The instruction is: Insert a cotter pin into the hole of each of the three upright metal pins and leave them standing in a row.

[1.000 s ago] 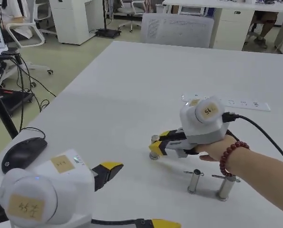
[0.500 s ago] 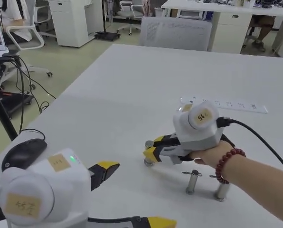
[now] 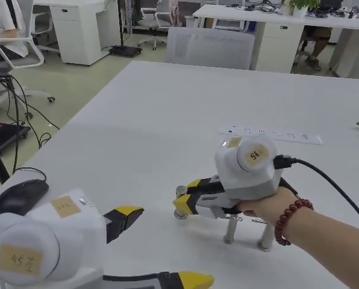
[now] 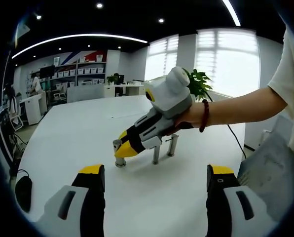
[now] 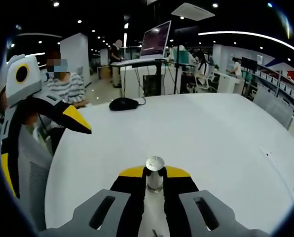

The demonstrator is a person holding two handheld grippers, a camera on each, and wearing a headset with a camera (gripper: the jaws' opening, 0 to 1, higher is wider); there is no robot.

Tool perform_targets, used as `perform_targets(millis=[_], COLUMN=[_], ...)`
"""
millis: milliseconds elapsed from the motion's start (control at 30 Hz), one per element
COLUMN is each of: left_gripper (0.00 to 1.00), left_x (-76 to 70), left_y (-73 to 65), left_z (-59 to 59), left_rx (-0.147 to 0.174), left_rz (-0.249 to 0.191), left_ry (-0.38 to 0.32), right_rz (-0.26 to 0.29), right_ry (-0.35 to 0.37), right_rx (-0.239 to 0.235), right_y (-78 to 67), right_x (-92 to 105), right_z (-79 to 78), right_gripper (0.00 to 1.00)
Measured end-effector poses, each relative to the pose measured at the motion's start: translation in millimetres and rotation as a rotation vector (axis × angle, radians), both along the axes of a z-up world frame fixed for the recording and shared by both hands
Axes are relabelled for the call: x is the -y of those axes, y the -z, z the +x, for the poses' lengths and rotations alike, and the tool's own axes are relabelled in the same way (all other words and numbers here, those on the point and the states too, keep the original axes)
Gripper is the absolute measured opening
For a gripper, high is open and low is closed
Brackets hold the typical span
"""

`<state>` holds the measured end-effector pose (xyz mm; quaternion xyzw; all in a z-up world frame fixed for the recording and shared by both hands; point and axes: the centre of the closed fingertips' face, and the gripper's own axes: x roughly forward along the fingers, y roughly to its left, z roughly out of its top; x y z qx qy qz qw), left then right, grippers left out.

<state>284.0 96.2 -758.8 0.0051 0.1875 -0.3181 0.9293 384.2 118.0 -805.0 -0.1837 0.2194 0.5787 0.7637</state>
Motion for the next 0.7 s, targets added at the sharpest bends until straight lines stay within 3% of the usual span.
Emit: perform_targets(millis=[700], left_gripper=[0.83], left_x=[12.7], left_y=[-5.6], left_z=[-5.9], left_rx=[0.017], left_rz=[0.008], left_ry=[0.013], right_rz=[0.018], right_ry=[0.027], right_rx=[0.008], right_y=[-12.9], right_x=[41.3], right_z=[-42.4], right_gripper=[0.13])
